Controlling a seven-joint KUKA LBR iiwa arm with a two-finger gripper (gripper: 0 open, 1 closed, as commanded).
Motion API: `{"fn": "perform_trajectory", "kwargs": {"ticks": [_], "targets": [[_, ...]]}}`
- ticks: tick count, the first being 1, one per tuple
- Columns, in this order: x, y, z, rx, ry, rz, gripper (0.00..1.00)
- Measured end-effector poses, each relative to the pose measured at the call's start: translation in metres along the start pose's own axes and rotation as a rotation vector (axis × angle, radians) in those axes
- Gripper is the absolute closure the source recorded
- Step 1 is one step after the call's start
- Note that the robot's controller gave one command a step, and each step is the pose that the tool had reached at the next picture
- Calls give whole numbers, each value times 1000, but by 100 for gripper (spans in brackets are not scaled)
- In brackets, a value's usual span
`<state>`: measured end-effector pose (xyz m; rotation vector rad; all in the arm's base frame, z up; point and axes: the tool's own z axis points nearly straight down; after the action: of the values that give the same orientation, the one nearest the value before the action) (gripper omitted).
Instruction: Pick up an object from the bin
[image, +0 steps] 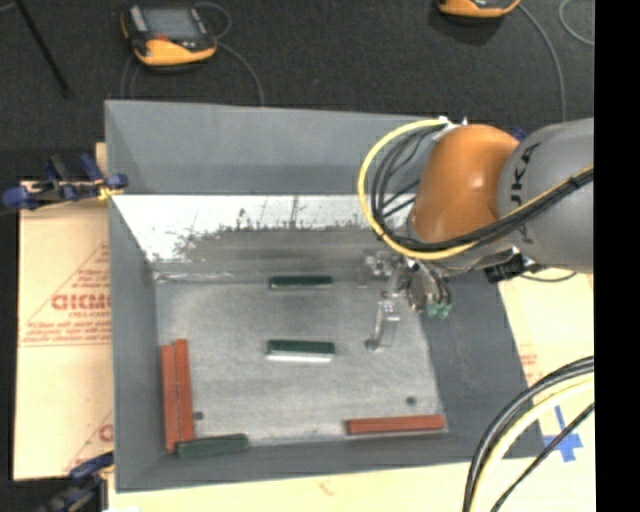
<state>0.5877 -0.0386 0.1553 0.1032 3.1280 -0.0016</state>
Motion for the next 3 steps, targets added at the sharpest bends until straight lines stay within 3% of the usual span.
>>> {"fn": "perform_trajectory", "kwargs": {"ticks": [1,2,3], "targets": [[-3,29,41,0,8,240,0],[-39,59,83,0,7,65,100],[-37,59,84,1,14,63,0]]}}
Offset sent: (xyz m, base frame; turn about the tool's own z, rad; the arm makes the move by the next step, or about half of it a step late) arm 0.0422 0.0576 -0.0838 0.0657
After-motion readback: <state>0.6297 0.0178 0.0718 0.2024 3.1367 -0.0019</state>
